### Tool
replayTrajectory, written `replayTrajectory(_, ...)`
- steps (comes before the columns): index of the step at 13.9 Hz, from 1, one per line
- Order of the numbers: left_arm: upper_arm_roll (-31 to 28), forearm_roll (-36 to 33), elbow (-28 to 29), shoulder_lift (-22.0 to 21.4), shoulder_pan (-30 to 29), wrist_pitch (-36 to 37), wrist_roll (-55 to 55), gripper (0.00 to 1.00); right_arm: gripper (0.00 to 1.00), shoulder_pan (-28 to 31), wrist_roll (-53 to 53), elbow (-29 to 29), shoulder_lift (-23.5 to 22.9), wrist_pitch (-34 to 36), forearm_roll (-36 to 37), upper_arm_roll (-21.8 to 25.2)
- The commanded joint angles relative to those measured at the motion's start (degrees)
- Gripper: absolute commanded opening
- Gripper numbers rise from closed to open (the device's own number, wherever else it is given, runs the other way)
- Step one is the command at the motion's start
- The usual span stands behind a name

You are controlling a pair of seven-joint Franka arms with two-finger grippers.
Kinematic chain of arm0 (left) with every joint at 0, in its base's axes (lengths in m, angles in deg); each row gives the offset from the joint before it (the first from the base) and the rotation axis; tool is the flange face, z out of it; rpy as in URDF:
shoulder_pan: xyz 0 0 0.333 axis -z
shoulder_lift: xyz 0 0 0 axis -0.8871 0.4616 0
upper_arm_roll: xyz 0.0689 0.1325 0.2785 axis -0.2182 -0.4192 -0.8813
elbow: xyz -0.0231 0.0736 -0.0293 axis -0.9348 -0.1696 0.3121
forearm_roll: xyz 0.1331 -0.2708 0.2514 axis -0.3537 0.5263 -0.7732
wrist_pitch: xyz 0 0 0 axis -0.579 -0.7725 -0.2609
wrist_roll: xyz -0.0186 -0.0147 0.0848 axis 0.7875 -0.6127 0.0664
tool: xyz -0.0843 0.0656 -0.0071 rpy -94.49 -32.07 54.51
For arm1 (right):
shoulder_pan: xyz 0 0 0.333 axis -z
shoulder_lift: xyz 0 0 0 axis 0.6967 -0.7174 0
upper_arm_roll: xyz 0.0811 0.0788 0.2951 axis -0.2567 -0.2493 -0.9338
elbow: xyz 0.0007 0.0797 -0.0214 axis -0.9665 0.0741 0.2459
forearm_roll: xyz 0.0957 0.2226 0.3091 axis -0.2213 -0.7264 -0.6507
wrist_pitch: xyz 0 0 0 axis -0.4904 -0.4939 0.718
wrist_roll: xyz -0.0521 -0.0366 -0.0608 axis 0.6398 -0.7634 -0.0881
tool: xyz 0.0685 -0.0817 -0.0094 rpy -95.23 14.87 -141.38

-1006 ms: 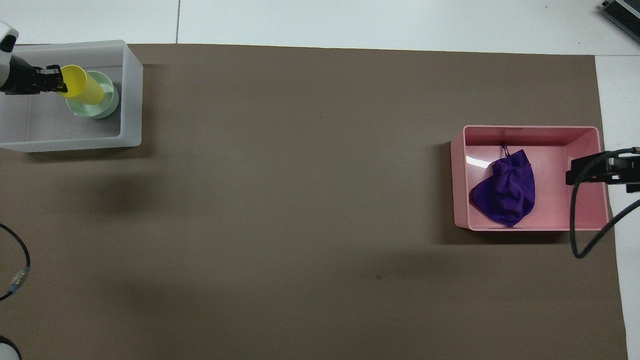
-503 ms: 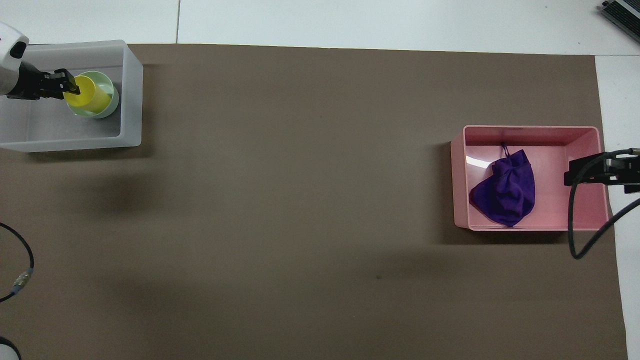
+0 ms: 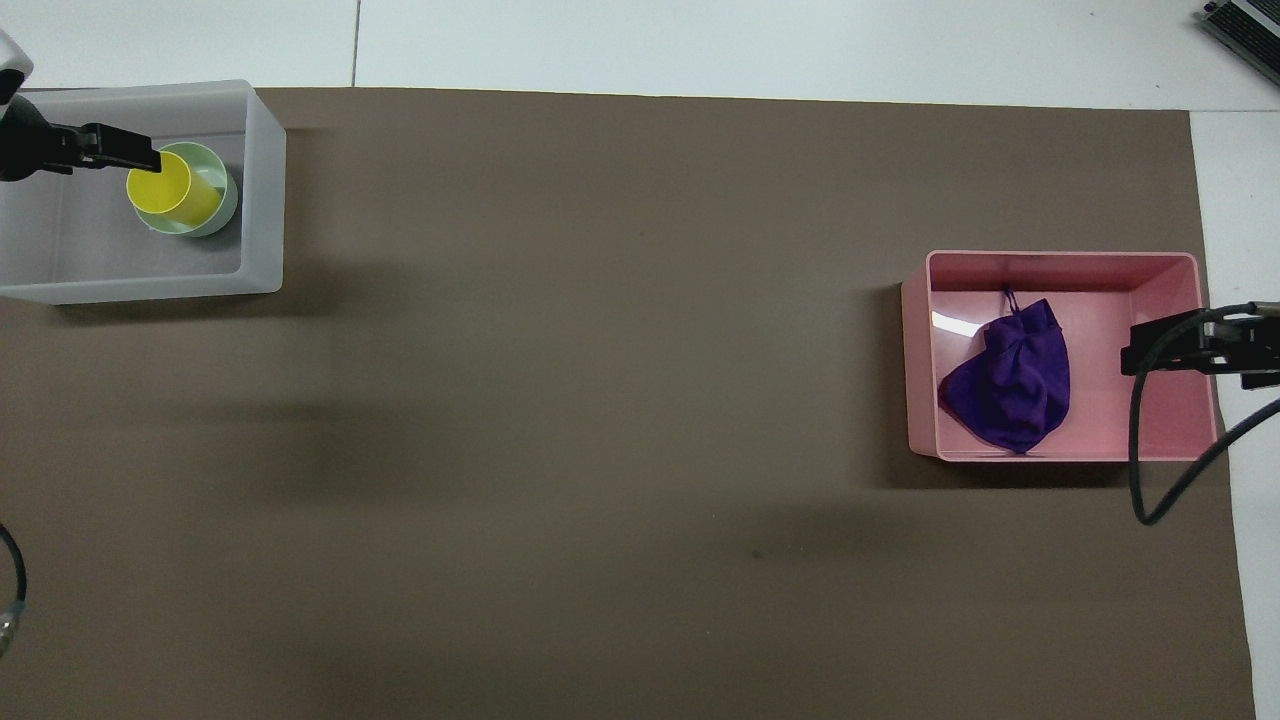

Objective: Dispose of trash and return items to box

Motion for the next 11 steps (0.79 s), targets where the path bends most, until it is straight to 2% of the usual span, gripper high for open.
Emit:
replayTrajectory(1, -0.76, -0.63, 12.20, -11.74, 4.06, 1.43, -0.27, 1.00, 1.00, 0.68, -0.71, 1.47, 1.68, 0.37, -0.22, -0.12)
replayTrajectory(7, -0.67, -0.63, 13.80, -22.56, 9.69, 14.88, 2.89, 1.00, 1.00, 0.76, -0.80, -0.20, 1.50, 2.57, -0.30, -0.04)
replayTrajectory(9, -0.32, -0.63, 13.36, -24.24, 9.96, 19.44, 3.42, 1.00, 1.00, 0.85, -0.53, -0.03, 1.68, 3.09, -0.30, 0.05)
replayTrajectory(11, -0.23, -0.63, 12.83, -24.34, 9.96, 20.34, 3.42, 1.00, 1.00, 0.85, -0.53, 0.50, 1.94, 3.01, -0.30, -0.04)
